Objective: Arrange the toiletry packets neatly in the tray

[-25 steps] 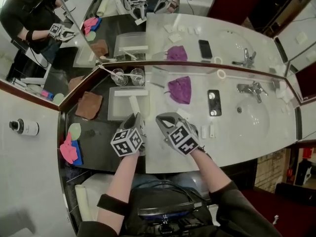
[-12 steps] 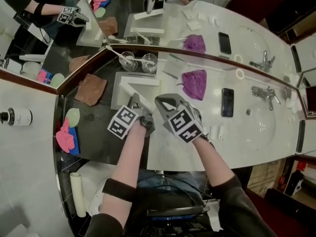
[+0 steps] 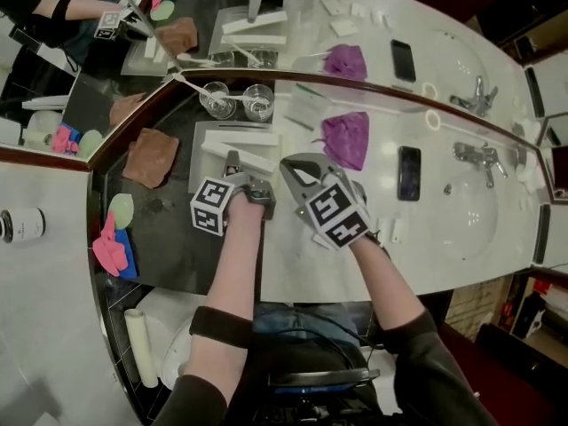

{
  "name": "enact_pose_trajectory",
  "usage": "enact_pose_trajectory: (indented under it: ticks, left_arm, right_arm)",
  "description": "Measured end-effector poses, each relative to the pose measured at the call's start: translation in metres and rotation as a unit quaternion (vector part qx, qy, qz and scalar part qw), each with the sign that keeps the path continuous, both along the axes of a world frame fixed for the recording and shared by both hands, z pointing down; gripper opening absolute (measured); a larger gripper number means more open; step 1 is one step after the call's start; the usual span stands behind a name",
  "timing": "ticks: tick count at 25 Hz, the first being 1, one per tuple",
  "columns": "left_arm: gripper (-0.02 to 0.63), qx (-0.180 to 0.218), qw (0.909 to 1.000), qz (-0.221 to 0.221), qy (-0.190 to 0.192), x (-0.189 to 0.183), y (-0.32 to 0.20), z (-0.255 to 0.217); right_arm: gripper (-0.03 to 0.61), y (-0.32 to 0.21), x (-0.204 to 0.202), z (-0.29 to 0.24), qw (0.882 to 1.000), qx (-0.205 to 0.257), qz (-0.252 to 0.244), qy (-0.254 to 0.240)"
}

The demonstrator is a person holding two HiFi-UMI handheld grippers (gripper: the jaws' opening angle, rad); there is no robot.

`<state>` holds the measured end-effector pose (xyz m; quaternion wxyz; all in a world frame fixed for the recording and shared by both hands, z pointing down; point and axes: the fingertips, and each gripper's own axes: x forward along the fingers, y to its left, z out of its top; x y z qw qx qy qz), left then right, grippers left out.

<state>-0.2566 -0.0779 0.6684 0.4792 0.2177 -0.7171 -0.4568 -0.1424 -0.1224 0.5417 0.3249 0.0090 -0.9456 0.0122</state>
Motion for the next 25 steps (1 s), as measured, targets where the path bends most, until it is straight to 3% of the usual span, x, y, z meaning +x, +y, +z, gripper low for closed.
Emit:
enact_pose_trajectory:
  ticks: [13, 14, 17, 25]
  left_arm:
    - [0.070, 0.024, 0.9976, -0.064, 0.010, -0.004, -0.003, 0.012]
    - [0.088, 0.033, 0.9974, -0.063, 0.009, -0.004, -0.005, 0.011]
    - [0.238, 0.057, 0.9965, -0.061, 0.006, -0.007, -0.014, 0.005]
    - [0.241, 0.046, 0.9979, -0.046, -0.001, -0.004, -0.013, -0.002]
  right_arm:
    - [0.002, -0.006, 0.014, 0.009, 1.000, -0.008, 0.009, 0.008]
    - [0.002, -0.006, 0.014, 0.009, 1.000, -0.008, 0.009, 0.008]
    - [0.002, -0.007, 0.015, 0.010, 1.000, -0.008, 0.009, 0.009]
    - [0.002, -0.003, 0.017, 0.008, 1.000, -0.007, 0.010, 0.009]
